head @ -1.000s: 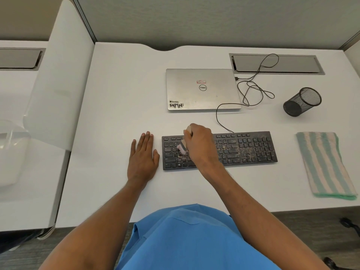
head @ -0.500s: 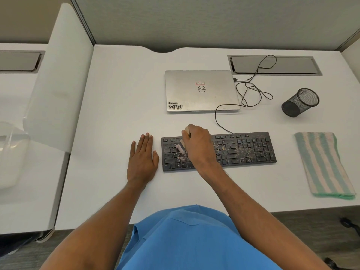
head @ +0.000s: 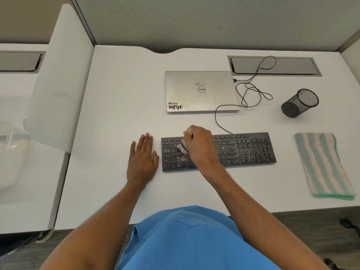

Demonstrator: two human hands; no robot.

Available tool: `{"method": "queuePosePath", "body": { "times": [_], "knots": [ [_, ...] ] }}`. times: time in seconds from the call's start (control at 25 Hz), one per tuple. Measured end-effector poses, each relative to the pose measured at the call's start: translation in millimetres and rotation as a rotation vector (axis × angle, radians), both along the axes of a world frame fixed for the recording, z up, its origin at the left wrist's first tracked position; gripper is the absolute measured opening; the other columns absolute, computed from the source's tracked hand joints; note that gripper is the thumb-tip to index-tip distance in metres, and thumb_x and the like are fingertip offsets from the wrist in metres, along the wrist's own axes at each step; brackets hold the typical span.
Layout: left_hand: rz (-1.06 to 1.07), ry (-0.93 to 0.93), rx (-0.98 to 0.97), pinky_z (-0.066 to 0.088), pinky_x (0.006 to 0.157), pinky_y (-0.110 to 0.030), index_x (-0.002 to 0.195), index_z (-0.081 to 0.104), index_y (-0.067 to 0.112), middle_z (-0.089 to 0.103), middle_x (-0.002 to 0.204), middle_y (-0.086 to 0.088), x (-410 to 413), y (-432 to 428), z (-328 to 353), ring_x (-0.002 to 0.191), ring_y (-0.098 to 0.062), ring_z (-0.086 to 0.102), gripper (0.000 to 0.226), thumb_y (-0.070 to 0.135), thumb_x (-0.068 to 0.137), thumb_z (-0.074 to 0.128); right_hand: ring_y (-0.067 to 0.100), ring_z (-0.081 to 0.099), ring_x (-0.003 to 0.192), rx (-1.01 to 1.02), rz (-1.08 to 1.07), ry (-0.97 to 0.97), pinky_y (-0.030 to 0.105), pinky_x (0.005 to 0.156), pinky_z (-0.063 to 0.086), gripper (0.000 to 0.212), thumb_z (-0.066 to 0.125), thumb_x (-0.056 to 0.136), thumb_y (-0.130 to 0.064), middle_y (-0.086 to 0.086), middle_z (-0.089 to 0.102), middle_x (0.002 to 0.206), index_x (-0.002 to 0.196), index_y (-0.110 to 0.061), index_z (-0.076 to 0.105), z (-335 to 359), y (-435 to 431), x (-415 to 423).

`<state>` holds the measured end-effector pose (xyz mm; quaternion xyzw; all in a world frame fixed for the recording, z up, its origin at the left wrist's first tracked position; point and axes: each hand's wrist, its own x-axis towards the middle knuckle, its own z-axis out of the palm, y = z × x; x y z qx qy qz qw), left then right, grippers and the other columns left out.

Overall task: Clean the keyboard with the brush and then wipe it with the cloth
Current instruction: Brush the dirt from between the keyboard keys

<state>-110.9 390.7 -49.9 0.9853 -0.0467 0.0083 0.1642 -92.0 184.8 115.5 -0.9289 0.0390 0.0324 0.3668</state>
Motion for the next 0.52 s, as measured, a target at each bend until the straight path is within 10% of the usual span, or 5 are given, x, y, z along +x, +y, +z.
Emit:
{"method": "queuePosePath", "body": {
  "times": [0.52],
  "knots": [
    [-0.001,-0.001,0.008,0.007,0.133,-0.046,0.165,0.03,0.008,0.025,0.174,-0.007,1,0,-1,0.163,-0.019,0.017,0.066,0.034,0.105,0.028,0.011,0.068,0.068,0.077,0.141,0.075,0.028,0.063,0.062,0.027,0.049,0.101,-0.008,0.013,0.058,0.081,0.075,-0.002,0.052,7,5,-2]
  ]
}}
